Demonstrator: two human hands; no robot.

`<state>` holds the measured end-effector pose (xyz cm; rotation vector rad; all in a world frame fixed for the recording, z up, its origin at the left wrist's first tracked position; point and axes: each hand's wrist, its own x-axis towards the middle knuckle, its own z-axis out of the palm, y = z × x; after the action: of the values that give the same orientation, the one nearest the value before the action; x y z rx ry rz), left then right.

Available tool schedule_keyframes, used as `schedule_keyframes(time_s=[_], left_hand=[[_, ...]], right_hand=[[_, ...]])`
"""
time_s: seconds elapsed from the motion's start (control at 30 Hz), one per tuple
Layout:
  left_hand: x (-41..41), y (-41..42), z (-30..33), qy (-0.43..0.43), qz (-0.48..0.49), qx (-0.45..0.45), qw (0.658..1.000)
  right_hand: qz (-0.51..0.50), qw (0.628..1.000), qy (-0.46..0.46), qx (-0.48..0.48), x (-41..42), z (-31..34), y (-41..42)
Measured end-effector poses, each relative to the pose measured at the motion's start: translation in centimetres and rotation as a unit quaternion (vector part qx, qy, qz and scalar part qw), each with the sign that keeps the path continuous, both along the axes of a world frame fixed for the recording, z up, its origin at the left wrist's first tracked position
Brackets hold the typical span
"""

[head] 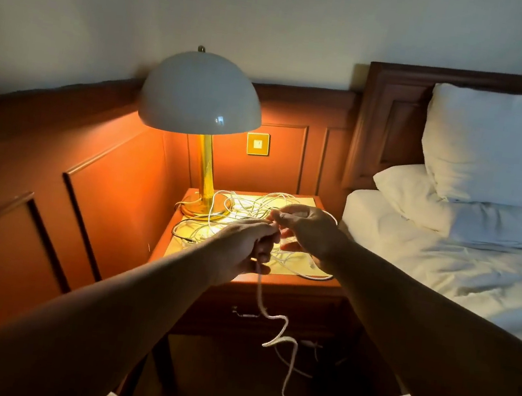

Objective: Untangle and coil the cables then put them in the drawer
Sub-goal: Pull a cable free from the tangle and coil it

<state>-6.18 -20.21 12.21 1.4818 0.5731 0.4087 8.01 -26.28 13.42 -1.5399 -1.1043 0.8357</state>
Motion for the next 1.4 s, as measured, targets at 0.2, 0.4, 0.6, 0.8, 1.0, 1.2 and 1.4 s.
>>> schedule_keyframes(time_s=[0.2,0.4,0.6,0.8,1.0,1.2,1.4], left_hand=[[0.1,2.3,-1.2,0.066,0.018,0.108,0.992],[0.2,3.6,-1.8,0.077,0.005,0.189,0.979],[0.1,4.5,-4.5,-0.030,0.023,-0.016,0.999],[0.9,2.3,-6.6,-0.040,0.068,-0.151,0.985],[0.3,1.0,-7.3,0.070,0.007,0.022,0.997],[-1.2,1.7,-7.1,0.236,-0.026,0.288,0.928],[-1.1,4.8,-8.0,0.175,0.021,0.515,0.839]], right_hand=[[0.052,0.994,0.043,-0.081,1.2,-0.4,-0.8],[0.142,0.945,0.185,-0.228,0.5,-1.6,-1.1],[0.164,0.908,0.355,-0.150,-0.8,-3.1,-1.2],[0.130,0.888,0.441,-0.021,-2.0,-3.2,0.0],[0.036,0.956,0.275,0.100,-0.1,-5.0,2.1],[0.128,0.884,-0.450,-0.025,0.9,-7.1,1.9],[0.097,0.914,-0.368,-0.140,1.0,-7.9,2.8]])
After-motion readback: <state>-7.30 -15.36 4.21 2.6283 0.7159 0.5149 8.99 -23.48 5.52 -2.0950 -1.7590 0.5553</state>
